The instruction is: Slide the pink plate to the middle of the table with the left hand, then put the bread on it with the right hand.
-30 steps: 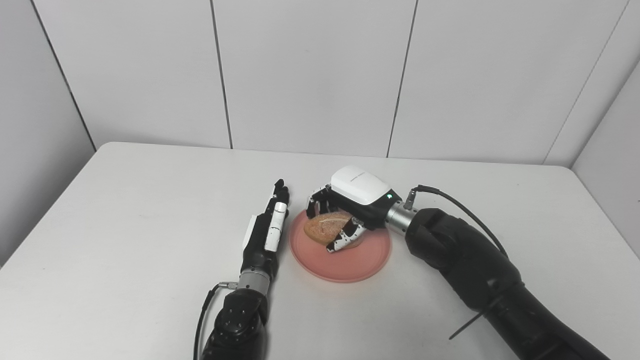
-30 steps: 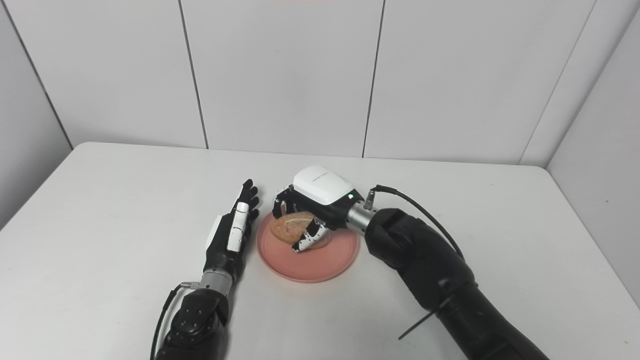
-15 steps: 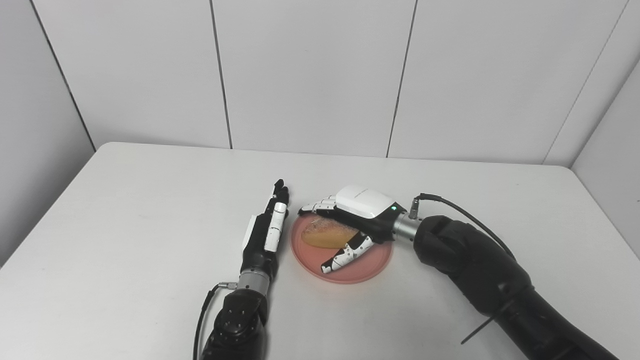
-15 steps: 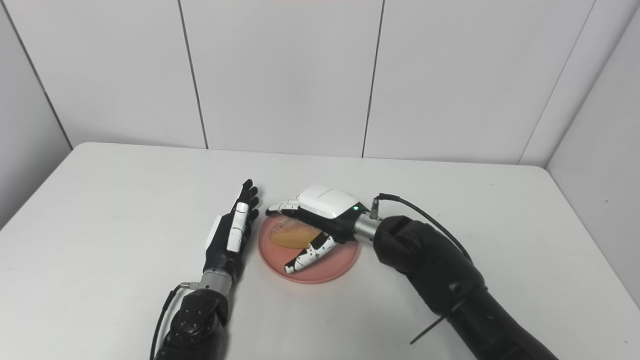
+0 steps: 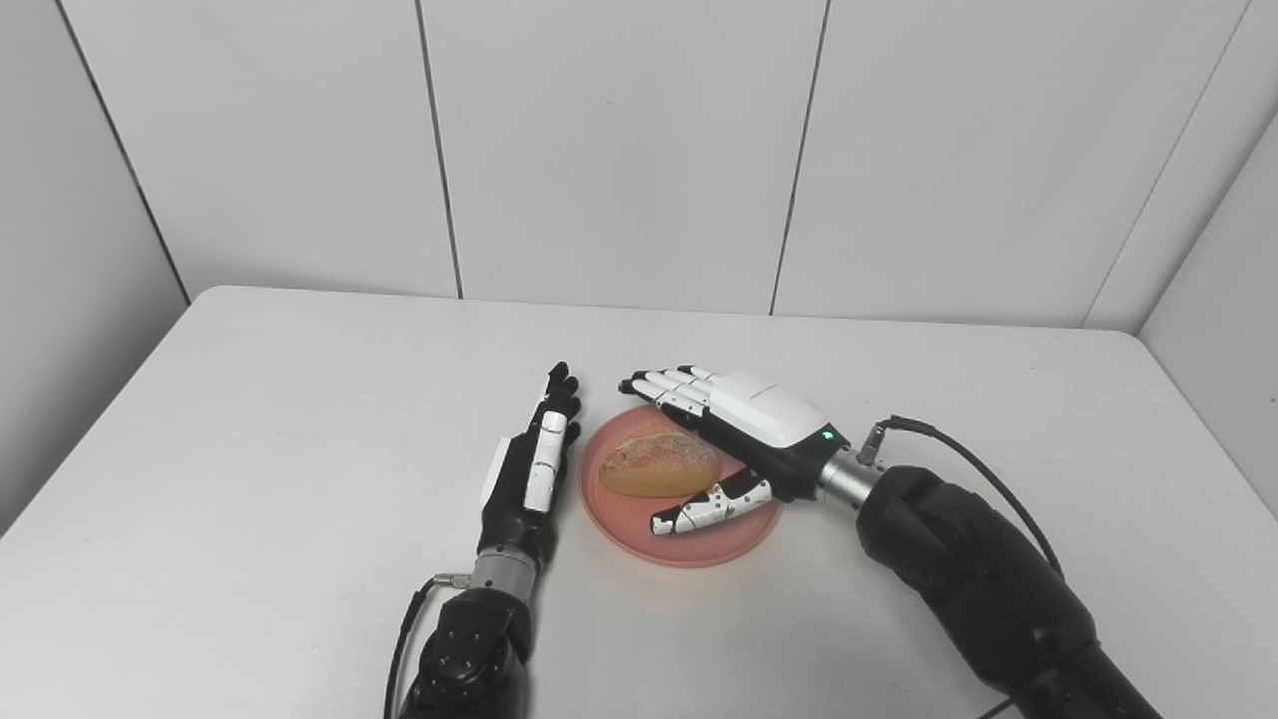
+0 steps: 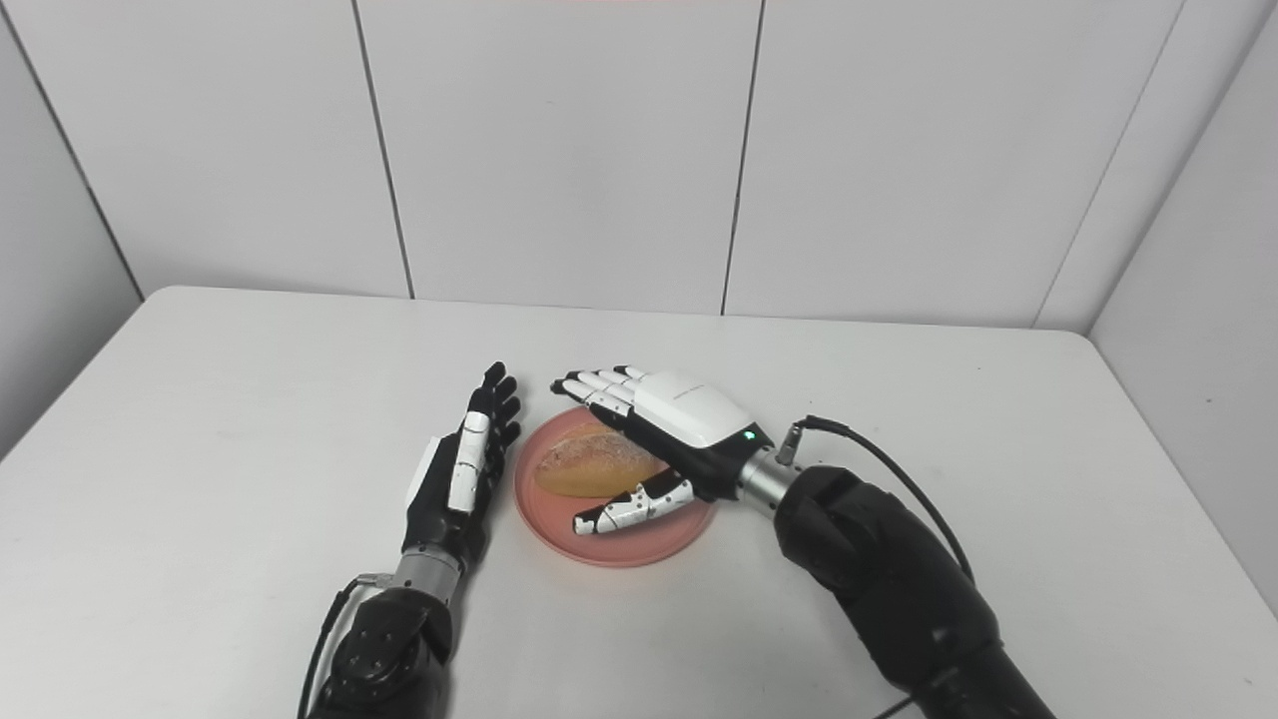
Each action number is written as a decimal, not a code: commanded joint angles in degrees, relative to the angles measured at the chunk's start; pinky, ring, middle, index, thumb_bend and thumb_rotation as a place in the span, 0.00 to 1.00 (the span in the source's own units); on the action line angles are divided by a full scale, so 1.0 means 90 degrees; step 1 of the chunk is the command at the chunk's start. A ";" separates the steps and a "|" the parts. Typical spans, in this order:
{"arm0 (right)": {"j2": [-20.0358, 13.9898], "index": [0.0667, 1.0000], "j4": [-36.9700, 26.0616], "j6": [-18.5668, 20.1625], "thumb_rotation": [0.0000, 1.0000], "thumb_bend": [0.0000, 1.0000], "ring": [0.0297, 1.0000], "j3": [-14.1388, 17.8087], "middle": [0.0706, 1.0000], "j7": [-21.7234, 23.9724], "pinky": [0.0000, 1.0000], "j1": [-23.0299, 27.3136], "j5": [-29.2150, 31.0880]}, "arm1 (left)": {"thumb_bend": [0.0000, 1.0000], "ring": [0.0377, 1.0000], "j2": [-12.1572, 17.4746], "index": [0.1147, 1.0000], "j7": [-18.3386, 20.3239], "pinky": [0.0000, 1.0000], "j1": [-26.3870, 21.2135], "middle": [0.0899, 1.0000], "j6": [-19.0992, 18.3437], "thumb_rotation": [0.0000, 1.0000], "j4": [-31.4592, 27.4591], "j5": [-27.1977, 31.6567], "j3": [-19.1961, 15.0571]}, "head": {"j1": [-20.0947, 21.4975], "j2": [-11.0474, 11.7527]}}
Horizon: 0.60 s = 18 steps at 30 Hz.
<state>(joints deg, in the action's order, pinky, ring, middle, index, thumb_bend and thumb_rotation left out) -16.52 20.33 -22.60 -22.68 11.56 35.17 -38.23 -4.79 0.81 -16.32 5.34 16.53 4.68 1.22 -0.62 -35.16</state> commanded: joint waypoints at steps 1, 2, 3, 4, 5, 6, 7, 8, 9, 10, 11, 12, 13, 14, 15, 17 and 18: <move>0.0102 1.00 -0.0409 0.0226 0.82 0.66 0.98 0.0344 1.00 -0.0290 1.00 0.0006 0.0334 | 0.72 1.00 -0.0006 1.00 0.0087 1.00 0.0047 1.00 0.0138 1.00 -0.0106 0.0079 -0.0037 | 0.0002 0.0005; 0.0171 1.00 -0.0494 0.0307 0.83 0.66 0.98 0.0470 1.00 -0.0355 1.00 -0.0120 0.0431 | 0.73 1.00 0.0001 1.00 0.0080 1.00 0.0060 1.00 0.0121 1.00 -0.0134 0.0085 -0.0042 | 0.0002 0.0005; 0.0233 1.00 -0.0567 0.0388 0.84 0.66 0.98 0.0573 1.00 -0.0398 1.00 -0.0229 0.0498 | 0.73 1.00 0.0009 1.00 0.0075 1.00 0.0069 1.00 0.0097 1.00 -0.0158 0.0094 -0.0050 | 0.0003 -0.0005; 0.0288 1.00 -0.0633 0.0479 0.86 0.67 0.99 0.0661 1.00 -0.0403 1.00 -0.0326 0.0568 | 0.73 1.00 0.0020 1.00 0.0076 1.00 0.0080 1.00 0.0076 1.00 -0.0183 0.0104 -0.0059 | 0.0001 -0.0008; 0.0319 1.00 -0.0671 0.0537 0.89 0.68 0.99 0.0708 1.00 -0.0392 1.00 -0.0377 0.0606 | 0.73 1.00 0.0027 1.00 0.0080 1.00 0.0087 1.00 0.0064 1.00 -0.0198 0.0109 -0.0067 | 0.0001 -0.0008; 0.0352 1.00 -0.0725 0.0675 0.91 0.69 0.99 0.0788 1.00 -0.0344 1.00 -0.0469 0.0722 | 0.73 1.00 0.0030 1.00 0.0087 1.00 0.0105 1.00 0.0061 1.00 -0.0219 0.0118 -0.0074 | 0.0009 -0.0010; 0.0373 1.00 -0.0762 0.0773 0.94 0.71 1.00 0.0840 1.00 -0.0308 0.98 -0.0530 0.0804 | 0.74 1.00 0.0032 1.00 0.0091 1.00 0.0117 1.00 0.0061 1.00 -0.0234 0.0123 -0.0077 | 0.0009 -0.0010; 0.0401 1.00 -0.0779 0.0822 0.95 0.73 1.00 0.0890 1.00 -0.0310 0.98 -0.0596 0.0884 | 0.74 1.00 0.0044 1.00 0.0101 1.00 0.0138 1.00 0.0085 1.00 -0.0254 0.0126 -0.0074 | 0.0023 -0.0024; 0.0420 1.00 -0.0790 0.0854 0.95 0.72 1.00 0.0916 1.00 -0.0316 0.95 -0.0636 0.0935 | 0.74 1.00 0.0055 1.00 0.0107 1.00 0.0152 1.00 0.0101 1.00 -0.0269 0.0129 -0.0071 | 0.0025 -0.0024; 0.0446 1.00 -0.0786 0.0849 0.95 0.71 1.00 0.0941 1.00 -0.0359 0.93 -0.0683 0.0980 | 0.74 1.00 0.0069 1.00 0.0122 1.00 0.0165 1.00 0.0121 1.00 -0.0278 0.0146 -0.0076 | 0.0034 -0.0025; 0.0464 1.00 -0.0783 0.0844 0.96 0.71 0.99 0.0960 1.00 -0.0387 0.91 -0.0715 0.1011 | 0.73 1.00 0.0078 1.00 0.0131 1.00 0.0173 1.00 0.0133 1.00 -0.0283 0.0159 -0.0079 | 0.0034 -0.0025; 0.0505 1.00 -0.0791 0.0856 0.96 0.71 0.99 0.0995 1.00 -0.0426 0.90 -0.0773 0.1067 | 0.73 1.00 0.0081 1.00 0.0135 1.00 0.0184 1.00 0.0134 1.00 -0.0298 0.0179 -0.0091 | 0.0042 -0.0031; 0.0547 1.00 -0.0812 0.0878 0.96 0.71 0.98 0.1032 1.00 -0.0453 0.89 -0.0835 0.1131 | 0.73 1.00 0.0086 1.00 0.0139 1.00 0.0195 1.00 0.0135 1.00 -0.0312 0.0191 -0.0099 | 0.0045 -0.0032; 0.0575 1.00 -0.0829 0.0894 0.96 0.71 0.98 0.1057 1.00 -0.0463 0.89 -0.0873 0.1171 | 0.74 1.00 0.0090 1.00 0.0140 1.00 0.0202 1.00 0.0133 1.00 -0.0322 0.0199 -0.0102 | 0.0045 -0.0032; 0.0615 1.00 -0.0847 0.0897 0.95 0.70 0.98 0.1094 1.00 -0.0470 0.89 -0.0925 0.1261 | 0.74 1.00 0.0097 1.00 0.0141 1.00 0.0212 1.00 0.0137 1.00 -0.0330 0.0206 -0.0104 | 0.0060 -0.0033; 0.0675 1.00 -0.0892 0.0907 0.93 0.68 0.99 0.1153 1.00 -0.0462 0.91 -0.1027 0.1405 | 0.74 1.00 0.0105 1.00 0.0137 1.00 0.0231 1.00 0.0139 1.00 -0.0343 0.0202 -0.0102 | 0.0072 -0.0044; 0.0692 1.00 -0.0898 0.0894 0.91 0.66 1.00 0.1172 1.00 -0.0455 0.91 -0.1070 0.1462 | 0.74 1.00 0.0105 1.00 0.0136 1.00 0.0242 1.00 0.0121 1.00 -0.0357 0.0206 -0.0103 | 0.0072 -0.0044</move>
<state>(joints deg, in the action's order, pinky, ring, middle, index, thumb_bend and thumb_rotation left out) -10.73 14.35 -14.90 -12.83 8.67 24.21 -26.71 -4.35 1.26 -14.54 5.33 14.13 6.33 0.57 0.09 -35.60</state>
